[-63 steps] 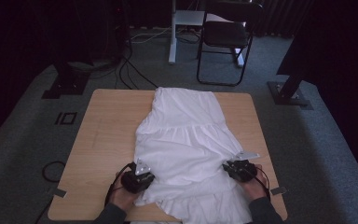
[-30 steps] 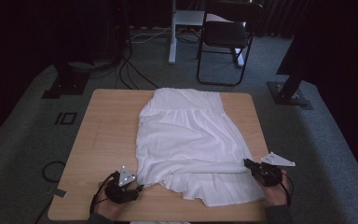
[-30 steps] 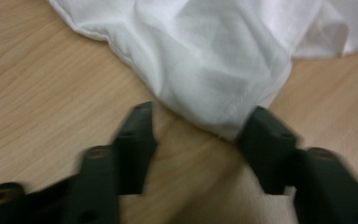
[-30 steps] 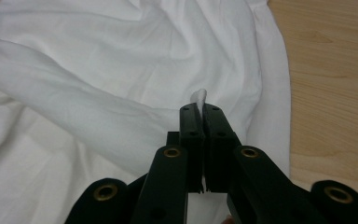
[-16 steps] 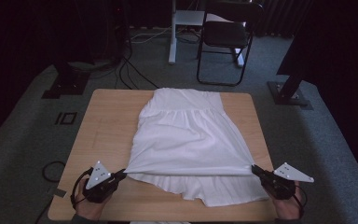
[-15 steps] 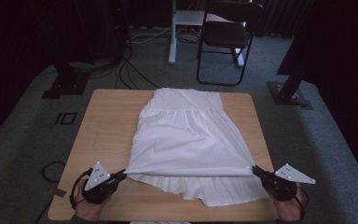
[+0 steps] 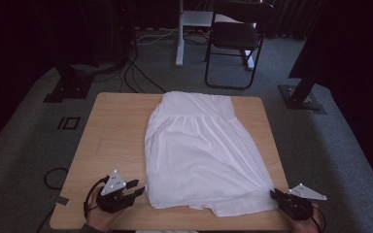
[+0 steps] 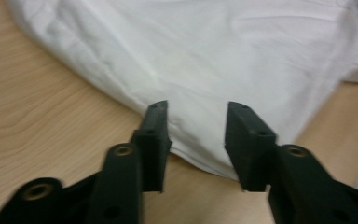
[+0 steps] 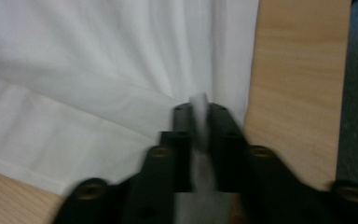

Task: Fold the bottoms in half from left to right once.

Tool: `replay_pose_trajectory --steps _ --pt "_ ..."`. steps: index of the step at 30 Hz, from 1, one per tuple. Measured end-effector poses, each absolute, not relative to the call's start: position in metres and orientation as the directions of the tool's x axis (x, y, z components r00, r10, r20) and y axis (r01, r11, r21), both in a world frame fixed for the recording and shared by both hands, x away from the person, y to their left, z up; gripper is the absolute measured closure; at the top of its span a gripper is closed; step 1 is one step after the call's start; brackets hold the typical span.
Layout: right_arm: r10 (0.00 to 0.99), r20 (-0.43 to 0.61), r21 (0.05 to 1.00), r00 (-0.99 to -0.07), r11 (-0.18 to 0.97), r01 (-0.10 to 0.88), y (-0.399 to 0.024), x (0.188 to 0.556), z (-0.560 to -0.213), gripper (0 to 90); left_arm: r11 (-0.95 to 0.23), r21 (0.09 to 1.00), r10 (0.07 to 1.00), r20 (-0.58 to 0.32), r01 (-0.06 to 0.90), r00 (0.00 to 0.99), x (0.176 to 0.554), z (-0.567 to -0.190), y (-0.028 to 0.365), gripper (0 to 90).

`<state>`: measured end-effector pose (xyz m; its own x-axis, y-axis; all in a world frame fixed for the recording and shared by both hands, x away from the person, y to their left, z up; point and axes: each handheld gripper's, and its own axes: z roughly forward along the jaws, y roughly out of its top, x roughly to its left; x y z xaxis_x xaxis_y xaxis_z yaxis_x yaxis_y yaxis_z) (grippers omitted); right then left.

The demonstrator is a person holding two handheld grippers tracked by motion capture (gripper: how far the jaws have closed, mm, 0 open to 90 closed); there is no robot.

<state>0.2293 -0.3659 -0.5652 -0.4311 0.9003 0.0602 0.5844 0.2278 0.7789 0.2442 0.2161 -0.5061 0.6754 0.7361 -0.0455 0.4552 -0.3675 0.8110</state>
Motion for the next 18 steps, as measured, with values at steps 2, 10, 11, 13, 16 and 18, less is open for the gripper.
replay_pose_trajectory --steps 2,10,11,13,16,18 --pt "0.898 0.085 0.796 -0.432 0.200 0.572 -0.369 0.230 -0.559 50.8 -0.344 0.813 0.755 -0.058 0.469 0.653 0.255 -0.507 0.219 54.1" --pt "0.899 0.094 0.844 -0.427 0.156 0.513 -0.363 0.277 -0.522 54.0 -0.325 0.799 0.815 -0.035 0.506 0.579 0.320 -0.509 0.213 46.6" --pt "0.896 0.101 0.842 -0.433 0.155 0.517 -0.359 0.289 -0.521 55.0 -0.322 0.795 0.819 -0.039 0.515 0.572 0.329 -0.509 0.212 45.8" --pt "0.891 0.106 0.834 -0.441 0.162 0.528 -0.350 0.312 -0.521 55.4 -0.310 0.789 0.832 -0.045 0.531 0.553 0.346 -0.511 0.212 45.4" --pt "0.891 0.117 0.815 -0.439 0.167 0.555 -0.340 0.339 -0.524 55.3 -0.275 0.785 0.846 -0.077 0.555 0.528 0.365 -0.514 0.214 44.3" --pt "0.891 0.126 0.800 -0.437 0.169 0.575 -0.331 0.361 -0.526 54.0 -0.257 0.774 0.863 -0.086 0.579 0.498 0.380 -0.518 0.216 44.2"
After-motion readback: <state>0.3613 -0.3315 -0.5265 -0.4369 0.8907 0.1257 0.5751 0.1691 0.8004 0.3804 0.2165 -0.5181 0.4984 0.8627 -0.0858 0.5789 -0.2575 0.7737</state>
